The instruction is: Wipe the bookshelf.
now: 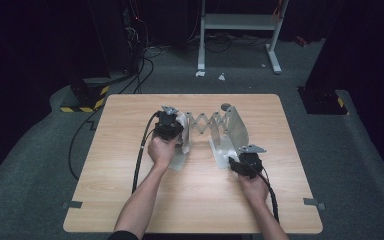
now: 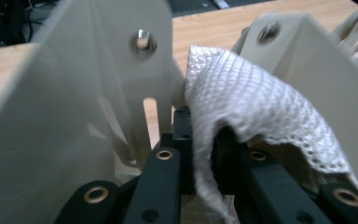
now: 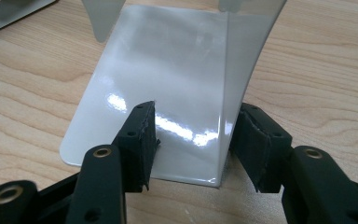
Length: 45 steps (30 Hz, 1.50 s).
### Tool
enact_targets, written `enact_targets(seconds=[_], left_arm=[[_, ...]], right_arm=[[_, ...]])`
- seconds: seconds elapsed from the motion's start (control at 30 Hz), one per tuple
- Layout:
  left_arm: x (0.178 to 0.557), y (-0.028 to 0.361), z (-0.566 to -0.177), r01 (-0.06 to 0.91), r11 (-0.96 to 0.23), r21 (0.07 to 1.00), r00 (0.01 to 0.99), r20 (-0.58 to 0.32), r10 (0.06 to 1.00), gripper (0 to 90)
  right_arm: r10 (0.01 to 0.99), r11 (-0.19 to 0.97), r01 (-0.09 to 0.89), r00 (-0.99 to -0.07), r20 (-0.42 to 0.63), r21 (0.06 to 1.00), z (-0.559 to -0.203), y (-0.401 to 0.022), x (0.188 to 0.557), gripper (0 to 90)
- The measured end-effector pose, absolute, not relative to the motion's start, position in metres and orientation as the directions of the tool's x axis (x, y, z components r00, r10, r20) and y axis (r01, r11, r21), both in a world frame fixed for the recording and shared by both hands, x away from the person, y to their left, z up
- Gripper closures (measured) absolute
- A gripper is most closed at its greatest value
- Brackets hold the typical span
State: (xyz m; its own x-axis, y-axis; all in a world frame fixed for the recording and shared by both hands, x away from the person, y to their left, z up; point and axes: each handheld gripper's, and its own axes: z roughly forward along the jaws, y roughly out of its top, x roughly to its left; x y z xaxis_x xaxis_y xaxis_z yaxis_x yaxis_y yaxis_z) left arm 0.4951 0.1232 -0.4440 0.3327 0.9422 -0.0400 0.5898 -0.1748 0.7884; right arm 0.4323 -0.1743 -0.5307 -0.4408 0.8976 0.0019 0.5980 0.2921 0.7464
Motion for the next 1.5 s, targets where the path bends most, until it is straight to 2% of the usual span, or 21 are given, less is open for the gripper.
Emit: enact_targets(seconds=[0.33, 0.53, 0.9, 1.5], left_arm=[[0.496, 0.121, -0.46, 0.618, -0.198, 0.761, 0.344, -0.035, 0.938, 82.3], [0.494, 0.121, -0.463, 0.619, -0.233, 0.75, 0.348, 0.004, 0.937, 82.2], [0.49, 0.127, -0.422, 0.545, -0.19, 0.817, 0.351, -0.016, 0.936, 82.1], [0.492, 0.109, -0.454, 0.581, -0.259, 0.772, 0.386, 0.019, 0.922, 81.9]], right_arm=[[0.898, 0.293, 0.598, -0.44, 0.0, 0.746, -0.531, -0.174, 0.432, 49.1], [0.898, 0.293, 0.598, -0.44, 0.001, 0.746, -0.531, -0.174, 0.432, 49.0], [0.9, 0.292, 0.6, -0.437, -0.001, 0.745, -0.531, -0.174, 0.432, 48.5], [0.9, 0.293, 0.599, -0.436, -0.004, 0.745, -0.531, -0.173, 0.431, 48.1]])
